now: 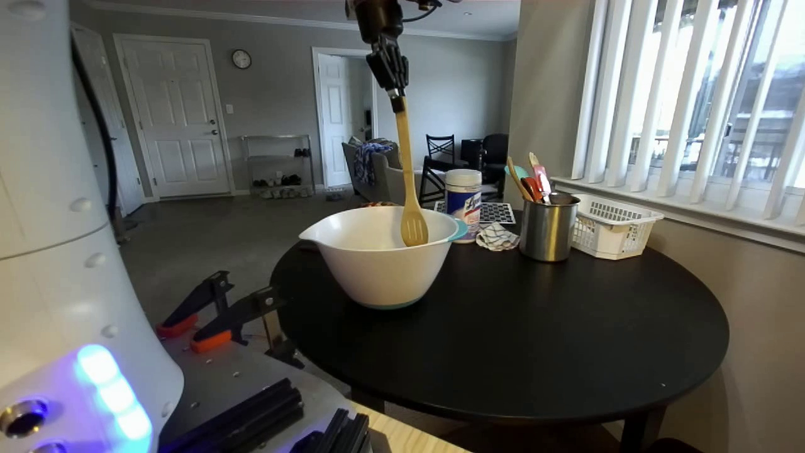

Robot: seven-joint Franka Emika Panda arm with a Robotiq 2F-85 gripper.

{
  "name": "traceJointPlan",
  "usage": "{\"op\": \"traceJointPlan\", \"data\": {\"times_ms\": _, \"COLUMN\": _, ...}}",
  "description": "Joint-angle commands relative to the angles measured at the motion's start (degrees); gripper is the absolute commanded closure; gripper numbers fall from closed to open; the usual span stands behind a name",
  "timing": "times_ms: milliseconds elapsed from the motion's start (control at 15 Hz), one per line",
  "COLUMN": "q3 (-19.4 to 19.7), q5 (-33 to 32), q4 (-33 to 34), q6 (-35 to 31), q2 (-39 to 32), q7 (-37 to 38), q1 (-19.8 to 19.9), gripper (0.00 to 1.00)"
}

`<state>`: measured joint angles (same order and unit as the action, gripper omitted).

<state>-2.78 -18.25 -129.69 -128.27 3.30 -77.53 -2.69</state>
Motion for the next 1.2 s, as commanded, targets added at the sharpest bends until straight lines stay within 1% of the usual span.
{"op": "traceJointPlan", "data": {"times_ms": 0, "q3": -0.90, "q5": -4.75, "q4": -4.71, "q6": -2.64, "q2": 3.36, "q7": 3.97, "q1": -0.97, "gripper": 0.93}}
{"op": "traceJointPlan", "data": {"times_ms": 200, "q3": -1.16, "q5": -8.08, "q4": -7.45, "q6": -6.88, "q2": 2.81, "q7": 6.89, "q1": -1.19, "gripper": 0.93}}
{"op": "traceJointPlan", "data": {"times_ms": 467, "q3": -0.86, "q5": -11.01, "q4": -8.63, "q6": -10.88, "q2": 0.23, "q7": 8.55, "q1": -0.99, "gripper": 0.93}}
{"op": "traceJointPlan", "data": {"times_ms": 533, "q3": -0.75, "q5": -12.06, "q4": -9.00, "q6": -12.28, "q2": -0.27, "q7": 10.07, "q1": -0.78, "gripper": 0.93}}
{"op": "traceJointPlan", "data": {"times_ms": 800, "q3": -0.02, "q5": -14.38, "q4": -8.55, "q6": -14.17, "q2": -2.25, "q7": 11.74, "q1": -0.41, "gripper": 0.93}}
{"op": "traceJointPlan", "data": {"times_ms": 1133, "q3": 0.67, "q5": -16.23, "q4": -8.75, "q6": -14.81, "q2": -4.34, "q7": 13.50, "q1": -0.33, "gripper": 0.93}}
